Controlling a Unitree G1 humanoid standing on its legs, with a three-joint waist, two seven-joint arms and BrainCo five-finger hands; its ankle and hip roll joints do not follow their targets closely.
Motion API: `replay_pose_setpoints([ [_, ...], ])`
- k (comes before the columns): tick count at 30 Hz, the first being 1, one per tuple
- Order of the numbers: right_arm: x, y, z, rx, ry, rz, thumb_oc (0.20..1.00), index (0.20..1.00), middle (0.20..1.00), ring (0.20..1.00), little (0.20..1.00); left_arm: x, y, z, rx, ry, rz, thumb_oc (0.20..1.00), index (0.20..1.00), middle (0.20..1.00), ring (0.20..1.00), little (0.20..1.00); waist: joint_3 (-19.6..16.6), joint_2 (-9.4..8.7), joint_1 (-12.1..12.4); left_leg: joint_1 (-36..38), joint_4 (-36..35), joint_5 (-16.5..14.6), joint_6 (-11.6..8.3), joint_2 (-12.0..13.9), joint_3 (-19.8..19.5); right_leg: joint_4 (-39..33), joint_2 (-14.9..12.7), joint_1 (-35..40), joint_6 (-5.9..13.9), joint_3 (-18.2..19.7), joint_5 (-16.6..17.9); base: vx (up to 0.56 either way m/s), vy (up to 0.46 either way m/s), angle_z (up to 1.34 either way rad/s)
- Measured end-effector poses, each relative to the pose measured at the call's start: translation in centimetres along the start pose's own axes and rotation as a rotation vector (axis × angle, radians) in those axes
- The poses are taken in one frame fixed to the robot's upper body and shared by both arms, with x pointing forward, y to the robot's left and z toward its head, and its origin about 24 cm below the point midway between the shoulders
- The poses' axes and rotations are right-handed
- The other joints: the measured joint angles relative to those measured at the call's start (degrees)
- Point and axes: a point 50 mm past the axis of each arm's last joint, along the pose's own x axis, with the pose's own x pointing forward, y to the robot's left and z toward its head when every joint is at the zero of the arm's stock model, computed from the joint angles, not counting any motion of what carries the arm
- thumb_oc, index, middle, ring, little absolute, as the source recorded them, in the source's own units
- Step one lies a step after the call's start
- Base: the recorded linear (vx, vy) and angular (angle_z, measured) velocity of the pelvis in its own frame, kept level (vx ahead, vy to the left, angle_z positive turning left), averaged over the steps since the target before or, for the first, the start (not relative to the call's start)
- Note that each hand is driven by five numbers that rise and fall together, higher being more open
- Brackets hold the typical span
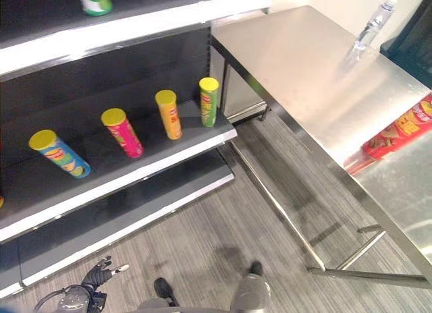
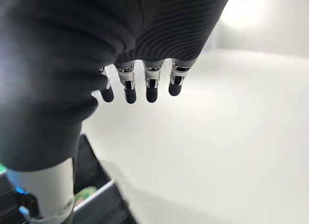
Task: Put the goods on the table back onto the shelves and tidy them up.
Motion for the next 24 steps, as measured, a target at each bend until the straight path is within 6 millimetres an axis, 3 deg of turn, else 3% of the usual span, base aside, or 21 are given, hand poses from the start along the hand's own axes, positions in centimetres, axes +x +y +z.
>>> replay_pose_setpoints([
  [1, 0.1, -0.2, -0.2, -0.002, 0.008, -0.014, 1.0, 1.0, 1.0, 1.0, 1.0, 0.0, 0.0, 0.0, -0.014, -0.002, 0.007, 1.0, 1.0, 1.0, 1.0, 1.0, -0.32, -0.36, 0.57, 0.06, 0.03, 0.36, -0.19, 1.14, 0.13, -2.33, 1.53, 0.59, -0.19, -0.25, -1.54, 0.09, -0.511, -0.71],
  [2, 0.2, -0.4, -0.8, -0.008, 0.031, -0.027, 1.0, 1.0, 1.0, 1.0, 1.0, 0.0, -1.1, -0.2, -0.041, 0.007, -0.015, 1.0, 1.0, 1.0, 1.0, 1.0, -0.23, 1.59, 1.38, 0.19, 0.55, 1.53, 0.02, 4.58, -0.44, -4.04, 5.29, 0.75, -1.88, 0.21, -0.62, 0.1, -0.291, -0.66],
  [3, -0.3, -0.8, -1.7, -0.018, 0.077, -0.041, 1.0, 1.0, 1.0, 1.0, 1.0, 0.1, -1.8, 0.0, -0.052, 0.0, -0.037, 1.0, 1.0, 1.0, 1.0, 1.0, -0.42, 1.78, 0.25, -0.46, 2.56, 1.77, 0.06, 5.57, -1.71, -4.43, 6.48, 1.07, -2.38, 0.46, -0.7, 0.17, -0.512, -0.47],
  [4, -1.5, -1.8, -3.3, -0.04, 0.177, -0.062, 1.0, 1.0, 1.0, 1.0, 1.0, 0.2, -2.8, -0.3, -0.099, 0.013, -0.049, 1.0, 1.0, 1.0, 1.0, 1.0, -0.66, 1.92, 0.58, -1.47, 6.68, 2.23, -0.55, 7.83, -4.18, -5.97, 7.81, 2.87, -3.21, 0.19, -0.77, 0.04, -0.268, -0.23],
  [5, -1.9, -2.2, -3.6, -0.044, 0.204, -0.071, 1.0, 1.0, 1.0, 1.0, 1.0, 0.1, -3.3, -0.3, -0.111, 0.006, -0.056, 1.0, 1.0, 1.0, 1.0, 1.0, -1.12, 1.52, 0.02, -2.15, 8.63, 1.21, -2.15, 8.84, -4.4, -7.34, 8.34, 3.57, -3.55, 0.31, -0.76, 0.13, -0.36, -0.23],
  [6, -1.9, -2.5, -3.8, -0.036, 0.214, -0.078, 1.0, 1.0, 1.0, 1.0, 1.0, -0.1, -3.9, -0.9, -0.12, 0.029, -0.073, 1.0, 1.0, 1.0, 1.0, 1.0, -1.9, 2.62, -0.39, -2.01, 7.58, 2.64, -3.78, 9.21, -5.67, -8.01, 9.66, 4.18, -3.78, 0.55, -0.81, 0.05, -0.242, -0.13],
  [8, -3.2, -3.4, -4.9, -0.044, 0.284, -0.083, 1.0, 1.0, 1.0, 1.0, 1.0, -0.1, -4.2, -1.0, -0.127, 0.031, -0.08, 1.0, 1.0, 1.0, 1.0, 1.0, -3.18, 4.07, -2.81, -0.75, 6.71, 3.12, -4.44, 11.3, -6.2, -7.94, 12.14, 5.12, -4.45, 0.29, -1.67, 0.1, -0.345, 0.04],
  [11, -4.3, -2.7, -5.3, -0.031, 0.328, -0.005, 1.0, 1.0, 1.0, 1.0, 1.0, -0.1, -3.3, -1.1, -0.115, 0.038, -0.059, 1.0, 1.0, 1.0, 1.0, 1.0, -3.36, 3.05, -3.09, -1.61, 9.99, 3.71, -4.35, 14.02, -7.55, -8.82, 14.46, 5.88, -5.4, 0.56, -2.2, 0.0, -0.264, -0.16],
  [13, -4.1, -2.3, -5.0, -0.009, 0.304, 0.013, 1.0, 1.0, 1.0, 1.0, 1.0, -0.1, -3.1, -1.2, -0.112, 0.044, -0.055, 1.0, 1.0, 1.0, 1.0, 1.0, -3.36, 2.36, -3.04, -3.28, 13.73, 6.22, -4.85, 15.65, -10.77, -8.65, 15.6, 5.74, -6.71, 1.23, -2.1, -0.01, -0.17, -0.26],
  [14, -3.9, -2.0, -4.7, 0.014, 0.291, 0.022, 1.0, 1.0, 1.0, 1.0, 1.0, -0.1, -2.8, -1.1, -0.107, 0.039, -0.05, 1.0, 1.0, 1.0, 1.0, 1.0, -2.96, 0.86, -2.58, -5.51, 17.76, 8.1, -4.81, 15.53, -15.37, -8.85, 15.58, 5.81, -8.14, 2.17, -2.49, 0.05, -0.114, -0.27],
  [15, -3.6, -1.7, -4.6, 0.032, 0.277, 0.027, 1.0, 1.0, 1.0, 1.0, 1.0, 0.0, -2.8, -0.8, -0.103, 0.031, -0.05, 1.0, 1.0, 1.0, 1.0, 1.0, -2.23, -0.92, -2.18, -8.16, 21.24, 5.21, -6.07, 14.02, -20.67, -8.86, 14.86, 5.52, -9.71, 3.64, -3.06, 0.07, -0.062, -0.64],
  [16, -3.1, -1.2, -4.3, 0.053, 0.256, 0.039, 1.0, 1.0, 1.0, 1.0, 1.0, 0.1, -3.0, -0.6, -0.098, 0.026, -0.063, 1.0, 1.0, 1.0, 1.0, 1.0, -2.15, -2.98, -0.27, -8.33, 17.68, -0.66, -7.32, 7.3, -25.73, -9.13, 12.02, 4.27, -9.84, 6.1, -2.58, 0.12, 0.013, -0.8],
  [17, -2.3, -1.2, -4.0, 0.071, 0.23, 0.032, 1.0, 1.0, 1.0, 1.0, 1.0, 0.2, -3.4, -0.4, -0.087, 0.021, -0.08, 1.0, 1.0, 1.0, 1.0, 1.0, -1.71, -3.82, 0.58, -9.1, 14.04, -3.82, -6.29, 0.67, -28.61, -9.25, 10.52, 3.22, -9.51, 7.94, -2.64, 0.1, 0.037, -0.82],
  [18, -1.9, -1.2, -3.8, 0.072, 0.218, 0.026, 1.0, 1.0, 1.0, 1.0, 1.0, 0.2, -3.7, -0.2, -0.08, 0.015, -0.092, 1.0, 1.0, 1.0, 1.0, 1.0, -1.58, -3.1, 1.25, -9.71, 11.83, -4.34, -4.96, -2.33, -28.89, -9.26, 10.32, 2.78, -9.59, 8.31, -2.48, 0.09, 0.053, -0.56],
  [19, -1.3, -1.3, -4.0, 0.071, 0.217, 0.018, 1.0, 1.0, 1.0, 1.0, 1.0, 0.1, -4.4, -0.4, -0.08, 0.024, -0.109, 1.0, 1.0, 1.0, 1.0, 1.0, -1.78, -0.87, 1.2, -10.38, 9.17, -5.45, -2.12, -5.79, -29.33, -9.25, 11.19, 2.7, -9.1, 8.48, -2.23, 0.02, 0.018, -0.45],
  [20, -1.4, -1.3, -4.2, 0.069, 0.225, 0.016, 1.0, 1.0, 1.0, 1.0, 1.0, 0.0, -4.6, -0.6, -0.088, 0.028, -0.113, 1.0, 1.0, 1.0, 1.0, 1.0, -1.65, 0.8, 1.53, -10.4, 8.52, -5.31, 1.37, -6.93, -30.91, -9.23, 12.42, 2.62, -8.78, 8.81, -2.03, 0.11, 0.06, -0.6],
  [21, -2.5, -0.6, -5.4, 0.091, 0.281, 0.028, 1.0, 1.0, 1.0, 1.0, 1.0, -0.1, -3.9, -1.1, -0.08, 0.043, -0.095, 1.0, 1.0, 1.0, 1.0, 1.0, -2.21, 0.24, 2.19, -9.97, 8.69, -6.18, 2.05, -7.33, -30.4, -9.23, 12.34, 2.83, -7.63, 11.06, -2.32, 0.15, 0.086, -0.42],
  [24, -4.0, -0.1, -6.8, 0.122, 0.351, 0.027, 1.0, 1.0, 1.0, 1.0, 1.0, -0.1, -3.3, -1.2, -0.071, 0.048, -0.084, 1.0, 1.0, 1.0, 1.0, 1.0, -2.39, -1.24, 1.17, -8.09, 6.46, -5.72, 2.8, -8.93, -29.02, -9.19, 10.74, 3.15, -6.55, 11.2, -1.83, 0.17, 0.117, -0.12],
])
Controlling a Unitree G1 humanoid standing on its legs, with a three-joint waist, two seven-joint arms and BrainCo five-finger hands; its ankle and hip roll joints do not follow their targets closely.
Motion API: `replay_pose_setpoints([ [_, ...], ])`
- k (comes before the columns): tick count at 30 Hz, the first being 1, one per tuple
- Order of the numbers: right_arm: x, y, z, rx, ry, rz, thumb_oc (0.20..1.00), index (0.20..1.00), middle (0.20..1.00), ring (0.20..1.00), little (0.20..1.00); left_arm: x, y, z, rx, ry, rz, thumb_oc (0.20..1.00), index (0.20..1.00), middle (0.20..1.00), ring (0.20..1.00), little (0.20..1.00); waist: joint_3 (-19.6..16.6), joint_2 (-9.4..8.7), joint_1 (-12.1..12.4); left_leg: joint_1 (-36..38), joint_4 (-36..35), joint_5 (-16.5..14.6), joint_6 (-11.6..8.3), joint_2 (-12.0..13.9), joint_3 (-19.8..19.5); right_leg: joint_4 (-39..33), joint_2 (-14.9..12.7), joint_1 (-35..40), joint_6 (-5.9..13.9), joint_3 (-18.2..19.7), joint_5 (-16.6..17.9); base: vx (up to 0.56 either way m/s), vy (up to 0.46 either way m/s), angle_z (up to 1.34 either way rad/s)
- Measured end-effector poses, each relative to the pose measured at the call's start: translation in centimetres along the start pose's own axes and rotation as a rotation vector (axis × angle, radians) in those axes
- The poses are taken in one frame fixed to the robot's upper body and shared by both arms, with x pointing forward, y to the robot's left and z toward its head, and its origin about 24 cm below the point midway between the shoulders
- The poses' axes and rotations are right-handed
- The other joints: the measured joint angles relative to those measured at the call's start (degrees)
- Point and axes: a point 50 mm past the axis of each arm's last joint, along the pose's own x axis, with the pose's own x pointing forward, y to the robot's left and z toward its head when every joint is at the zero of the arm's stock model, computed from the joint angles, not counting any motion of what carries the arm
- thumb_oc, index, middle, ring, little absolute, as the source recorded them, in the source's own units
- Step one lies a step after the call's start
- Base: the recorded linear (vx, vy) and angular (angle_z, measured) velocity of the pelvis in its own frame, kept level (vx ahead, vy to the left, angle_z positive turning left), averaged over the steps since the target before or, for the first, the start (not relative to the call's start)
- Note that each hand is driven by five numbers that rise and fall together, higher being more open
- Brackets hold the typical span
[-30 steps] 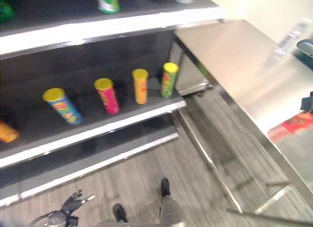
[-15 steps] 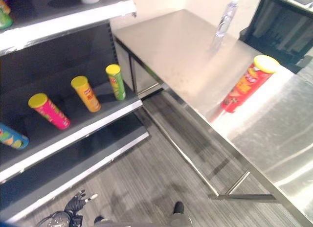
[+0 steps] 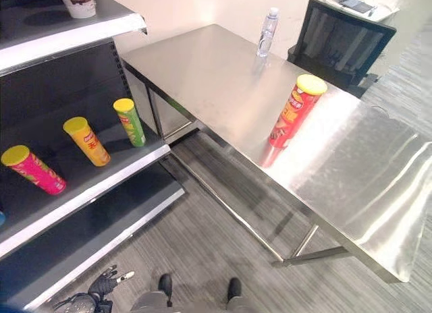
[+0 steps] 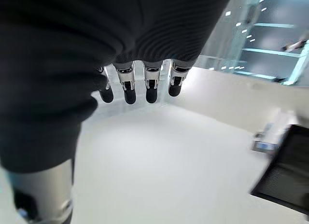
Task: Put the goods on the table back onto the shelves and tidy them up.
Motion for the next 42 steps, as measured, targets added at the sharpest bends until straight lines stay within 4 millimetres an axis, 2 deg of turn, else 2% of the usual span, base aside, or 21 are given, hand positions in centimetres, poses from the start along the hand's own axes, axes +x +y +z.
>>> replay_pose_setpoints([
  [4, -0.1, 2.3, -1.5, 0.0, 0.068, 0.085, 1.0, 1.0, 1.0, 1.0, 1.0, 0.0, -0.2, 0.1, 0.005, -0.003, -0.008, 1.0, 1.0, 1.0, 1.0, 1.0, -0.17, 0.57, 0.12, 3.94, -3.6, 1.4, 0.39, -0.63, 2.53, -0.03, -0.53, 0.67, 1.15, 1.97, 0.65, 0.09, 0.086, -0.24],
  [7, -0.4, 3.0, -2.3, -0.027, 0.105, 0.121, 1.0, 1.0, 1.0, 1.0, 1.0, 0.1, -0.4, 0.3, 0.001, -0.013, -0.015, 1.0, 1.0, 1.0, 1.0, 1.0, -0.22, 1.12, 0.33, 4.9, -4.79, 2.01, 0.44, -0.48, 2.86, 0.26, 0.0, 0.73, 1.27, 2.34, 0.74, 0.08, 0.046, -0.14],
  [11, -0.4, 3.3, -2.6, -0.077, 0.119, 0.141, 1.0, 1.0, 1.0, 1.0, 1.0, 0.1, -0.7, 0.1, -0.005, -0.008, -0.021, 1.0, 1.0, 1.0, 1.0, 1.0, -0.33, 1.47, 1.06, 5.87, -6.26, 2.29, 0.02, 0.48, 2.76, 0.23, 1.12, 0.94, 1.0, 1.78, 0.45, 0.08, 0.037, -0.04],
  [17, 0.1, 3.5, -3.5, -0.097, 0.158, 0.134, 1.0, 1.0, 1.0, 1.0, 1.0, -0.1, -0.8, -0.5, -0.007, 0.013, -0.019, 1.0, 1.0, 1.0, 1.0, 1.0, -0.37, 1.68, 1.47, 4.85, -6.53, 2.65, -0.39, 0.85, 2.44, -0.08, 1.38, 0.41, 0.81, 1.08, 0.1, 0.01, 0.007, 0.07],
  [23, -0.4, 4.7, -4.3, -0.079, 0.2, 0.238, 1.0, 1.0, 1.0, 1.0, 1.0, -0.6, -0.7, -1.7, -0.009, 0.041, -0.02, 1.0, 1.0, 1.0, 1.0, 1.0, -0.43, 1.78, 1.85, 3.52, -6.52, 3.17, -0.69, 1.26, 1.12, -0.06, 1.83, -0.16, 0.65, -0.2, 0.09, 0.02, -0.005, 0.1],
  [29, -1.1, 6.0, -5.2, -0.088, 0.245, 0.345, 1.0, 1.0, 1.0, 1.0, 1.0, -0.6, -0.8, -1.8, -0.009, 0.044, -0.03, 1.0, 1.0, 1.0, 1.0, 1.0, -0.45, 1.75, 3.0, 3.57, -6.51, 3.34, -0.76, 1.4, 0.78, -0.05, 2.02, 0.06, 0.64, -0.48, 0.08, 0.01, -0.001, 0.02],
  [42, -2.0, 7.7, -6.5, -0.098, 0.315, 0.439, 1.0, 1.0, 1.0, 1.0, 1.0, -0.7, -0.9, -1.9, -0.01, 0.046, -0.033, 1.0, 1.0, 1.0, 1.0, 1.0, -0.47, 1.61, 4.07, 3.1, -6.53, 3.7, -1.25, 1.82, -0.62, -0.07, 2.45, 0.53, 0.42, -2.04, -0.14, 0.0, -0.005, 0.05],
])
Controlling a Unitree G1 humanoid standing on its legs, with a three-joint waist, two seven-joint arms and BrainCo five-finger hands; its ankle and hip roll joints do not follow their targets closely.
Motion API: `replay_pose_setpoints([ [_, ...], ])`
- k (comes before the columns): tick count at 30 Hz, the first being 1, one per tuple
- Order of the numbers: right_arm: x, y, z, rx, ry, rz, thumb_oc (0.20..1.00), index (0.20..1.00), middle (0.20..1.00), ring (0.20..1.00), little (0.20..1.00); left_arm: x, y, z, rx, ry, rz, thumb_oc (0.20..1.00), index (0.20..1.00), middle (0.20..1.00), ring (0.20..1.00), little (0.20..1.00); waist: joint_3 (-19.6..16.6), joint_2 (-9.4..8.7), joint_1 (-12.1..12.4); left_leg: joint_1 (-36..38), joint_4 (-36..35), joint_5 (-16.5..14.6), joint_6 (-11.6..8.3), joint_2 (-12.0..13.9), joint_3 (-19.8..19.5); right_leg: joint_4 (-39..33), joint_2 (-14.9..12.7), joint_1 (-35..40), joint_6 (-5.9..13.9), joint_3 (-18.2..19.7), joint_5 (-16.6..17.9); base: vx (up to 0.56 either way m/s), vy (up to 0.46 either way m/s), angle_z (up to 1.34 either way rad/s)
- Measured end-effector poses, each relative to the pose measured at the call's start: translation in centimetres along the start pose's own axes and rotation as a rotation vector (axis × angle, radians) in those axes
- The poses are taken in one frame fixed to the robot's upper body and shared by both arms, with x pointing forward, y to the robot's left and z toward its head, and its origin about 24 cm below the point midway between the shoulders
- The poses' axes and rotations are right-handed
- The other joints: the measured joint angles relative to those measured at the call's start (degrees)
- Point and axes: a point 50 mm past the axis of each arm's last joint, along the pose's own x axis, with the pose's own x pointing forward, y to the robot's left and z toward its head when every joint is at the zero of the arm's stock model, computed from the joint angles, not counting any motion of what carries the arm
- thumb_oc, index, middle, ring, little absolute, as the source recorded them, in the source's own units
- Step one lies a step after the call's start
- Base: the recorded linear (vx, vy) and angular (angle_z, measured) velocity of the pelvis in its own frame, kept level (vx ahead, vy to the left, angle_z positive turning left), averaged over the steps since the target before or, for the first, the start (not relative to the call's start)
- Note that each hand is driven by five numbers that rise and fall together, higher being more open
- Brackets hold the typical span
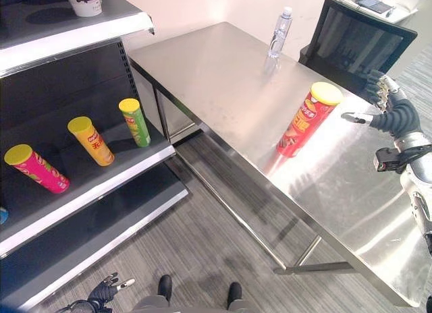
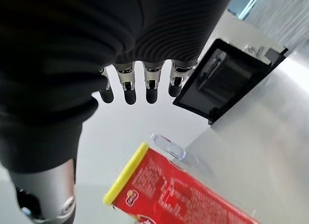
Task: Put the goods on the table back onto the shelves and tidy them up.
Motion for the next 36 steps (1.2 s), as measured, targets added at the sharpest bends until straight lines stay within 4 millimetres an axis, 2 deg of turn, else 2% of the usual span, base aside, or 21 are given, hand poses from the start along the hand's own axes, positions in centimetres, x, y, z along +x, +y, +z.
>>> replay_pose_setpoints([
  [13, 0.3, -0.4, -0.5, -0.041, 0.032, -0.015, 1.0, 1.0, 1.0, 1.0, 1.0, 0.0, -0.1, 0.0, -0.002, 0.0, 0.001, 1.0, 1.0, 1.0, 1.0, 1.0, 0.19, -0.95, 0.65, -1.36, 0.01, 0.49, -0.2, 0.02, -2.62, 0.0, 0.21, 0.13, -0.09, -2.68, -0.44, 0.0, -0.006, 0.09],
  [17, 0.3, -0.5, -0.8, -0.044, 0.05, -0.019, 1.0, 1.0, 1.0, 1.0, 1.0, 0.0, -0.1, 0.0, -0.003, 0.0, 0.003, 1.0, 1.0, 1.0, 1.0, 1.0, 0.44, -1.51, 1.57, -1.44, 0.01, 0.51, -0.23, 0.03, -2.77, 0.0, 0.24, 0.14, -0.09, -2.81, -0.51, 0.0, -0.001, 0.01],
  [24, 0.9, -0.2, -0.5, -0.045, 0.04, -0.01, 1.0, 1.0, 1.0, 1.0, 1.0, 0.0, 0.0, 0.0, -0.003, 0.0, 0.005, 1.0, 1.0, 1.0, 1.0, 1.0, 0.56, -1.78, 1.82, -1.54, 0.01, 0.57, -0.33, 0.08, -2.91, 0.0, 0.32, 0.13, -0.12, -2.98, -0.61, 0.0, 0.0, 0.0],
  [36, 1.1, 0.0, -1.1, -0.06, 0.08, 0.003, 1.0, 1.0, 1.0, 1.0, 1.0, 0.0, 0.0, 0.0, -0.003, -0.001, 0.01, 1.0, 1.0, 1.0, 1.0, 1.0, 0.98, -2.36, 2.18, -1.64, 0.01, 0.65, -0.45, 0.11, -3.08, -0.01, 0.37, 0.14, -0.05, -3.2, -0.82, 0.0, 0.0, 0.0],
])
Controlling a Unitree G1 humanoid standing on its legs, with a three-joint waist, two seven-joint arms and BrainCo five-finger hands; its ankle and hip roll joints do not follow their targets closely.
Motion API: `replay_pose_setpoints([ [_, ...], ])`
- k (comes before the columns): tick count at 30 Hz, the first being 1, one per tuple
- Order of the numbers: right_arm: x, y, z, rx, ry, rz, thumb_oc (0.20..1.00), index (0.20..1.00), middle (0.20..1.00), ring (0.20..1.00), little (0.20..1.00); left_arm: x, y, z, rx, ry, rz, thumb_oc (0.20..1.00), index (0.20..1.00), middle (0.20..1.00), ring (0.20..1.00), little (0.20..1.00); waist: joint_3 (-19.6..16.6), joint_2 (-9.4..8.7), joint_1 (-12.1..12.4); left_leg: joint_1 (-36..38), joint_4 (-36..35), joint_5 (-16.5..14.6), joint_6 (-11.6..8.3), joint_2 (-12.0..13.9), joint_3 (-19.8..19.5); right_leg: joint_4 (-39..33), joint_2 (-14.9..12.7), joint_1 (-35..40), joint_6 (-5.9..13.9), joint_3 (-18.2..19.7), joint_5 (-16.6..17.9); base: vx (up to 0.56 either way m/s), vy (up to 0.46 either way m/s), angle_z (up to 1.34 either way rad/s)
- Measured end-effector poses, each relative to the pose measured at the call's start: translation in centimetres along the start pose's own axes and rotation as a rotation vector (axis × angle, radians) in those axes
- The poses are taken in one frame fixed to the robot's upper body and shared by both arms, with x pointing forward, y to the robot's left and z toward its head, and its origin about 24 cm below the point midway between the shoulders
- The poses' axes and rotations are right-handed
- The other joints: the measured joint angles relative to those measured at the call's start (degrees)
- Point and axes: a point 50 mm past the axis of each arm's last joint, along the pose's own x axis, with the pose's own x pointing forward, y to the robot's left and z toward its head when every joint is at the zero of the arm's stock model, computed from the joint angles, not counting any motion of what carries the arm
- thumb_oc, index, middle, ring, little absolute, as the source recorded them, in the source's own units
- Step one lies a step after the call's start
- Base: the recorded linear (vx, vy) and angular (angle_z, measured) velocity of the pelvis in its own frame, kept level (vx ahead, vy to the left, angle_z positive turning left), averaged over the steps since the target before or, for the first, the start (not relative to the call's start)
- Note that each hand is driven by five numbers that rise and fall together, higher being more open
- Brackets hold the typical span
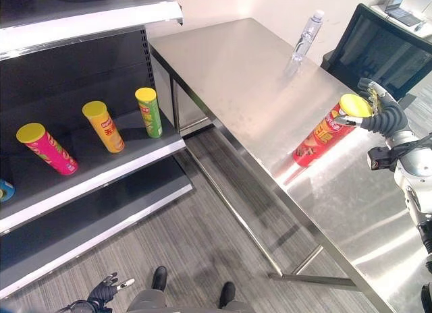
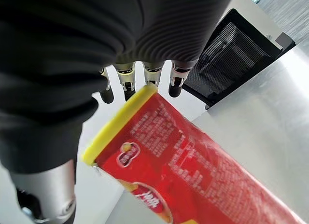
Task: Put the goods on the table back onto the shelves and tidy them up.
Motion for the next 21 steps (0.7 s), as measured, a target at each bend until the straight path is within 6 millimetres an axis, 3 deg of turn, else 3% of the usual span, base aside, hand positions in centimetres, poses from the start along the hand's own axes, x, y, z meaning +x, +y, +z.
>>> replay_pose_setpoints([
  [11, 0.5, 0.3, 0.1, -0.017, 0.018, 0.023, 1.0, 1.0, 1.0, 1.0, 1.0, 0.0, 0.0, 0.1, 0.003, -0.002, 0.0, 1.0, 1.0, 1.0, 1.0, 1.0, 0.51, 0.19, 0.12, -0.63, 0.0, 0.14, -0.19, 0.04, -1.22, 0.0, 0.18, 0.06, -0.08, -1.27, -0.34, 0.0, -0.002, 0.05],
  [12, 0.5, 0.3, 0.1, -0.017, 0.015, 0.022, 0.533, 0.533, 0.533, 0.533, 0.533, 0.0, 0.0, 0.1, 0.003, -0.002, 0.0, 1.0, 1.0, 1.0, 1.0, 1.0, 0.53, 0.18, 0.27, -0.64, 0.01, 0.13, -0.19, 0.04, -1.23, 0.0, 0.18, 0.07, -0.07, -1.29, -0.36, 0.0, 0.0, 0.0],
  [13, 0.5, 0.3, 0.1, -0.017, 0.016, 0.026, 0.2, 0.2, 0.2, 0.2, 0.2, 0.0, 0.0, 0.1, 0.003, -0.002, 0.0, 1.0, 1.0, 1.0, 1.0, 1.0, 0.55, 0.17, 0.37, -0.65, 0.01, 0.13, -0.19, 0.04, -1.25, 0.0, 0.18, 0.06, -0.06, -1.3, -0.38, 0.0, 0.0, 0.0],
  [21, 1.0, 0.5, 0.5, -0.022, 0.009, 0.036, 0.2, 0.2, 0.2, 0.2, 0.2, 0.1, 0.0, 0.2, 0.001, -0.006, 0.001, 1.0, 1.0, 1.0, 1.0, 1.0, 0.73, 0.28, 0.76, -0.64, 0.0, 0.14, -0.21, 0.09, -1.27, 0.0, 0.24, 0.08, -0.07, -1.32, -0.4, 0.0, 0.0, 0.0],
])
